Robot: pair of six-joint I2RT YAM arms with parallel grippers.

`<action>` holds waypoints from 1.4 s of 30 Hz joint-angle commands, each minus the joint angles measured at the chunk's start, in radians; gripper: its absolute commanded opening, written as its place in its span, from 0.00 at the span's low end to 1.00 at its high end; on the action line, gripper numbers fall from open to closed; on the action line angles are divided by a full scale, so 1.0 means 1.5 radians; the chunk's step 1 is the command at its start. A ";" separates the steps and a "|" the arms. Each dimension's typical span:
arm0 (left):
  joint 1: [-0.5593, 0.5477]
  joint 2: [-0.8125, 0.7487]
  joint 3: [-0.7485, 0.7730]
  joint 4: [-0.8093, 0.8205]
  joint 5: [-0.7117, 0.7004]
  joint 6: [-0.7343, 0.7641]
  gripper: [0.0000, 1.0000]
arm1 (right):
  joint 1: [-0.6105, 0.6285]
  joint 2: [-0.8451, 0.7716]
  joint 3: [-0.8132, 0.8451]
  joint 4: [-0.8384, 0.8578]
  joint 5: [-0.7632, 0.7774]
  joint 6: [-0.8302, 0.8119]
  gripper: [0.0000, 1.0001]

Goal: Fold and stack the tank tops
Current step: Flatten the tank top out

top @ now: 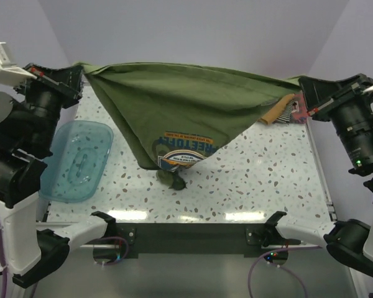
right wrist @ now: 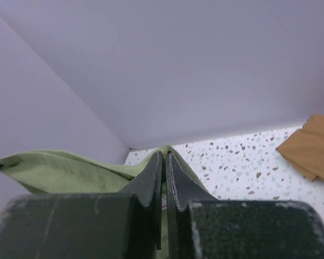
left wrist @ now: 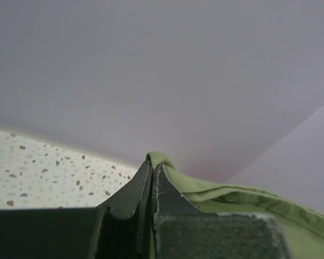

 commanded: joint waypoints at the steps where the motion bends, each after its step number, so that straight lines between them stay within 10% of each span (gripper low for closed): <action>1: 0.005 0.006 0.034 0.042 0.023 -0.019 0.00 | -0.002 0.019 0.044 0.027 0.035 -0.057 0.00; 14: 0.006 0.107 -0.017 0.201 0.031 -0.021 0.00 | -0.009 0.164 0.039 0.164 0.041 -0.157 0.00; 21: 0.114 0.305 -0.008 0.424 0.177 -0.057 0.00 | -0.304 0.433 0.191 0.232 -0.369 0.021 0.00; 25: 0.169 0.492 0.246 0.467 0.335 -0.092 0.00 | -0.374 0.601 0.374 0.332 -0.525 0.162 0.00; 35: 0.280 0.449 0.226 0.670 0.440 -0.153 0.00 | -0.466 0.469 0.227 0.537 -0.566 0.205 0.00; 42: 0.285 0.264 -0.180 0.714 0.485 -0.166 0.00 | -0.465 0.268 -0.281 0.558 -0.590 0.187 0.00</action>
